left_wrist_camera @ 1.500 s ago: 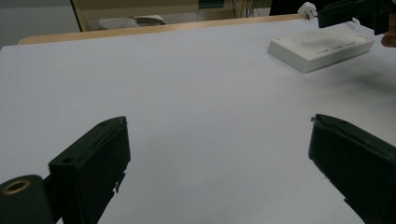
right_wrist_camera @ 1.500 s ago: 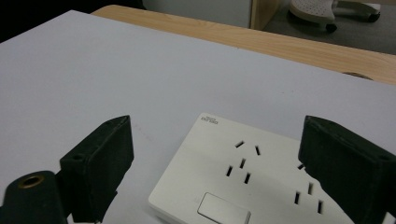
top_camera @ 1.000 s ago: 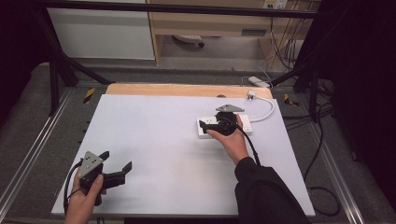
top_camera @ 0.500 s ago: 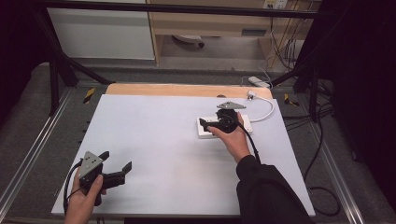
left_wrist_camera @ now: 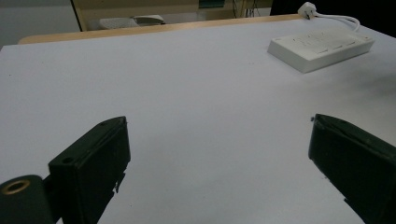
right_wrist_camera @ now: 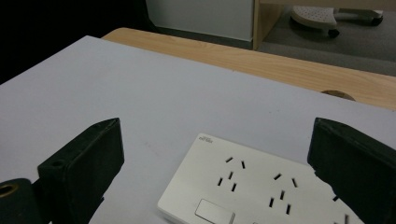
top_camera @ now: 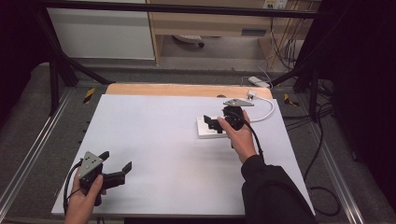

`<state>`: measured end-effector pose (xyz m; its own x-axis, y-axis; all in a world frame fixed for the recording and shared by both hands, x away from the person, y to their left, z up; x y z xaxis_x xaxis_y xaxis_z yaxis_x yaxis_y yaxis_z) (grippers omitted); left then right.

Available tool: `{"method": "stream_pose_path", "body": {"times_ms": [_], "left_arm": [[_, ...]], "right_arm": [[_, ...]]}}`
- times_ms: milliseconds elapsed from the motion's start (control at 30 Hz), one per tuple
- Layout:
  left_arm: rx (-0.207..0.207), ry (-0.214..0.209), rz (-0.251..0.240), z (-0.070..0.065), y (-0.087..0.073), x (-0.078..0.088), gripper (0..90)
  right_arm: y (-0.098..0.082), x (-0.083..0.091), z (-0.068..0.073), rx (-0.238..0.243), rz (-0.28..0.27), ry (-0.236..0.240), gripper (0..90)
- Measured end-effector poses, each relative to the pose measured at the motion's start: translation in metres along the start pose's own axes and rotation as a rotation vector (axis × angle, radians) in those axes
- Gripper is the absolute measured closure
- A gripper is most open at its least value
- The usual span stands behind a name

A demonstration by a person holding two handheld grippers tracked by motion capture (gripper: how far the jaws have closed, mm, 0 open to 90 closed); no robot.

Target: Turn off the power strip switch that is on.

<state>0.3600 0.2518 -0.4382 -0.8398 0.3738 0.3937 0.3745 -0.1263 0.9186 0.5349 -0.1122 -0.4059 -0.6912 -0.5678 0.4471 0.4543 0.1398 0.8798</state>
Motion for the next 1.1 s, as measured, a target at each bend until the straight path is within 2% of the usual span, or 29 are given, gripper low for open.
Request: {"method": "stream_pose_path", "body": {"times_ms": [633,1100], "left_arm": [[0.001,-0.002,0.002,0.000,0.000,0.000,5.3],[-0.003,-0.003,0.008,-0.001,-0.001,0.000,5.3]], "right_arm": [[0.013,0.035,-0.014,-0.002,-0.052,-0.017,6.4],[0.013,0.074,-0.023,-0.001,-0.115,-0.006,8.2]]}}
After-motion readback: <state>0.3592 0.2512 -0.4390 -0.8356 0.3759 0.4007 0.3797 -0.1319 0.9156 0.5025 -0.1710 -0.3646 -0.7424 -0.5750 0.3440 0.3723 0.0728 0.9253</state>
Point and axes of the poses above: each handheld gripper's, and its own axes: x roughly backward along the jaws, y roughly out of its top, z roughly to its left, the point moved 6 cm from there along -x, roughly forward along the jaws, and after that the axes turned 3 degrees about y, right-handed, at the moved point
